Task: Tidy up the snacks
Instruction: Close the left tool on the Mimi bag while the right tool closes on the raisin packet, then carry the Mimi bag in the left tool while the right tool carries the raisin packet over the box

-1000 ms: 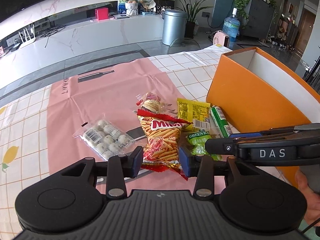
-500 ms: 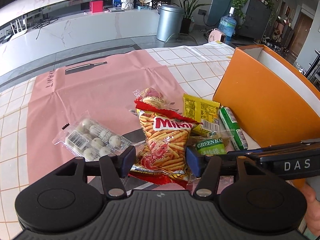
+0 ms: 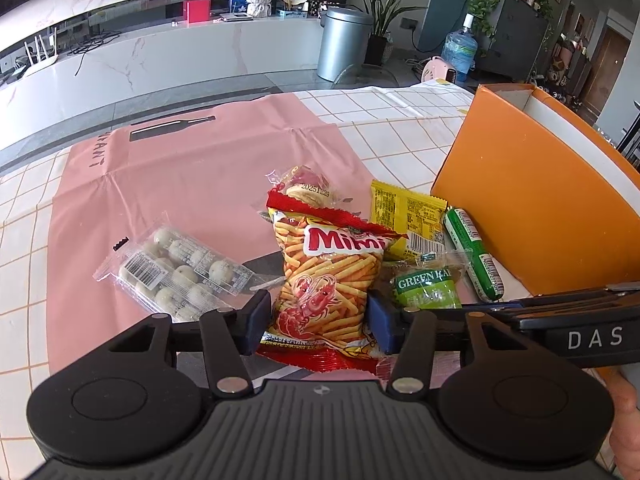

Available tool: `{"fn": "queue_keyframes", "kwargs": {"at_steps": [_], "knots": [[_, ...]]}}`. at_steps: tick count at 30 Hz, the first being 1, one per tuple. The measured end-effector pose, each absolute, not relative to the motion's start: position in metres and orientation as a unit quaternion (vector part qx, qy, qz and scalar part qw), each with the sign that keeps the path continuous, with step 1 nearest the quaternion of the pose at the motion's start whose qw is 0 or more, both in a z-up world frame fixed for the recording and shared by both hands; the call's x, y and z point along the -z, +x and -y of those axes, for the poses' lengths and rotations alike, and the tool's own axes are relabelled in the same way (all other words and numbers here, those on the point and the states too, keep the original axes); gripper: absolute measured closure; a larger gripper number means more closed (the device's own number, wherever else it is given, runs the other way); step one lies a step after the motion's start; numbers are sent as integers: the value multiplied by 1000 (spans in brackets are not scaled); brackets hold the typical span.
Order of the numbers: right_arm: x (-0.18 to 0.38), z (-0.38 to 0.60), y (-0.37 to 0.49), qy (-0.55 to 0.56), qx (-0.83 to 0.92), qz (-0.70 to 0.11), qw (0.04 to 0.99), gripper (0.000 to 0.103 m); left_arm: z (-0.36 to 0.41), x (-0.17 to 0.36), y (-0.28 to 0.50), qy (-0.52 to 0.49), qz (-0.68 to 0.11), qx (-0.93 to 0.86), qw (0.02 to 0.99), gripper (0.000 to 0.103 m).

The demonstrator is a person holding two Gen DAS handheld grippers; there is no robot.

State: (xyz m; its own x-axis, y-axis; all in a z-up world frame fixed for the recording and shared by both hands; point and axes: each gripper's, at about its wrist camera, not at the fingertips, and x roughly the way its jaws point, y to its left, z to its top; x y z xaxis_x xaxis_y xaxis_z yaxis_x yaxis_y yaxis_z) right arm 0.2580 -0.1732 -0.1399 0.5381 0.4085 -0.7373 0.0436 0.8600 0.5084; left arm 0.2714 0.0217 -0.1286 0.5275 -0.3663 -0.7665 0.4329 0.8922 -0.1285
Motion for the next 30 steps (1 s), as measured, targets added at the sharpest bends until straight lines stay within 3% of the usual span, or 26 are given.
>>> {"fn": "queue_keyframes", "kwargs": {"at_steps": [11, 30], "knots": [[131, 165, 250, 203, -113, -458, 858, 78, -19, 118, 259, 19, -435, 185, 881, 61], [76, 184, 182, 192, -162, -443, 860, 79, -22, 47, 173, -30, -422, 128, 897, 62]]}}
